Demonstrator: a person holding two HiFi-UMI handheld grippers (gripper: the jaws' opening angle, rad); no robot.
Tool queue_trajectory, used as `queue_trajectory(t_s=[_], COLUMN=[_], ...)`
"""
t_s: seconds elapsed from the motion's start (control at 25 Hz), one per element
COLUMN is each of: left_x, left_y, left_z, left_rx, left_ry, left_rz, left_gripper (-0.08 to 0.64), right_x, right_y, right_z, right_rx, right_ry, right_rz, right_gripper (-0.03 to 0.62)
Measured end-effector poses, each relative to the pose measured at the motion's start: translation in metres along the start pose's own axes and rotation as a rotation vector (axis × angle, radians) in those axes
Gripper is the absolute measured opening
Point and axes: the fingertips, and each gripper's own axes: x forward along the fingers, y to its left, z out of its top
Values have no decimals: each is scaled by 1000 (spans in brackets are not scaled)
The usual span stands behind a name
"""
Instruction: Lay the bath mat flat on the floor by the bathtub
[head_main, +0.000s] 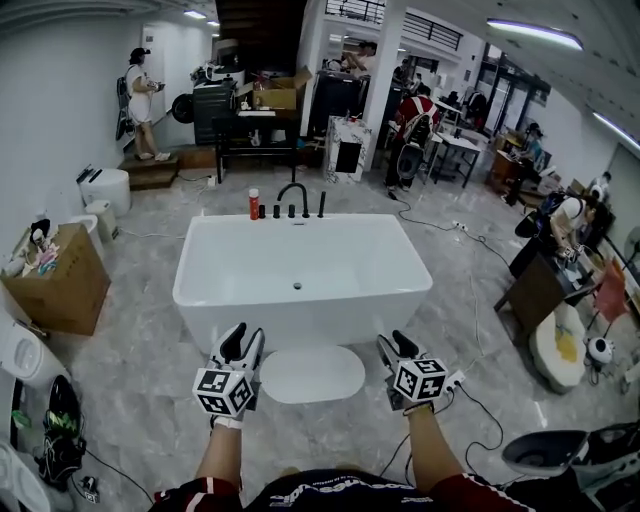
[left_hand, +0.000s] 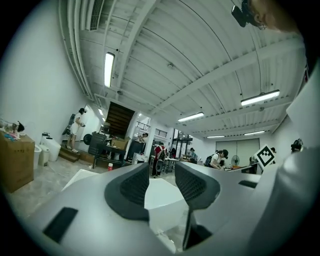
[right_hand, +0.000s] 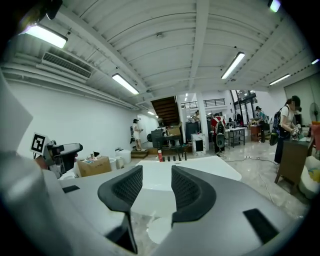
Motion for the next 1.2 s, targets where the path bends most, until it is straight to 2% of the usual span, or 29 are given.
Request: queue_trajectory(t_s=[0.2, 0.36, 0.56, 0.8, 1.2], left_x=[22, 39, 68, 76, 86], left_y=[-41, -71, -110, -118, -135], left_z=[13, 25, 26, 30, 47], left_rx=[19, 58, 85, 87, 140], left_ry=[0, -16, -25, -30, -70], left_rz=[-70, -73, -58, -27, -31], left_gripper=[142, 119, 78, 40, 31], right_x=[-18, -30, -46, -57, -58], right_y=[-17, -32, -78, -89, -86], right_z=[19, 26, 36, 49, 75], right_rx=[-19, -30, -25, -16, -43], right_ry=[-71, -79, -92, -132, -182], right_rz=[-8, 13, 6, 1, 45], right_gripper=[178, 175, 164, 133, 75])
